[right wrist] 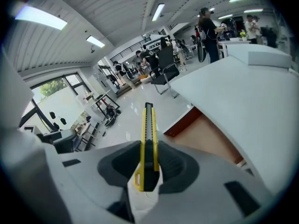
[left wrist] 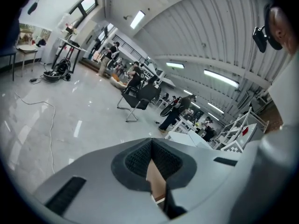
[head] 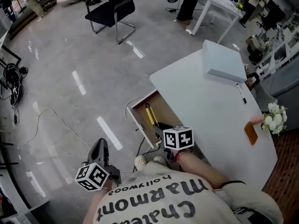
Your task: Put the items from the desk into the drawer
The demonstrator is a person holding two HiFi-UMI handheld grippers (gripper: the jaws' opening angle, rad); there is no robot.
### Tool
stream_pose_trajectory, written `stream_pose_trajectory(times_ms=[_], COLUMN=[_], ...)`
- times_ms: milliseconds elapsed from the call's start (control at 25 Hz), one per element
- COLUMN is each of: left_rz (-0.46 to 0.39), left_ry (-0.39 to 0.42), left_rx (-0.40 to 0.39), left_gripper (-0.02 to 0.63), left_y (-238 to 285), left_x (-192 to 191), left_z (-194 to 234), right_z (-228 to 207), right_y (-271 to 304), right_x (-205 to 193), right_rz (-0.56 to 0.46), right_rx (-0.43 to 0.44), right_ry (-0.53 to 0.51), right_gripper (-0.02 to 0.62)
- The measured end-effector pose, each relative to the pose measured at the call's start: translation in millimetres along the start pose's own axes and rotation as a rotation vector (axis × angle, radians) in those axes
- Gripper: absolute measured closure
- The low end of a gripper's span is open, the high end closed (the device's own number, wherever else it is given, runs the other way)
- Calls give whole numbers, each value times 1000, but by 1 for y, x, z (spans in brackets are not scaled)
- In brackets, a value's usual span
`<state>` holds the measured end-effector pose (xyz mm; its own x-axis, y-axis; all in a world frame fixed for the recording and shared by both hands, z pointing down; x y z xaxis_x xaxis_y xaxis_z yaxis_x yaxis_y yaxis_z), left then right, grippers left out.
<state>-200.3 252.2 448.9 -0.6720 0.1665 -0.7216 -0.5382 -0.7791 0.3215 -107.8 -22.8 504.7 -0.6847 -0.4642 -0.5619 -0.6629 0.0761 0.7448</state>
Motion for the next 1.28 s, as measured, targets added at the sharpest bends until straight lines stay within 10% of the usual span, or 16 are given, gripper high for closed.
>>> stream_pose_trajectory(times_ms=[1280], left_rz=[61], left_ry=[-187], left_rx=[298], left_gripper=[604], left_y=[-17], left_x=[-71], left_z=[67], right_z=[-94], right_y=[200], right_x=[-81], right_rz=[495], right_rx=[-172], right_ry=[-178], right_gripper=[476])
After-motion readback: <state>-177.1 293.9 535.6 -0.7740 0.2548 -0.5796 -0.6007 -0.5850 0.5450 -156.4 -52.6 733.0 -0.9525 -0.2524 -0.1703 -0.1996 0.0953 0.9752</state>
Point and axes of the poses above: the fingertips, and each gripper's own axes: y forward along the fingers, z to its left, x out of its top, the point moved 6 cm from there along -y, backward along the fingers, and after that the axes turned 6 degrees about -x, right-handed, at the moved point
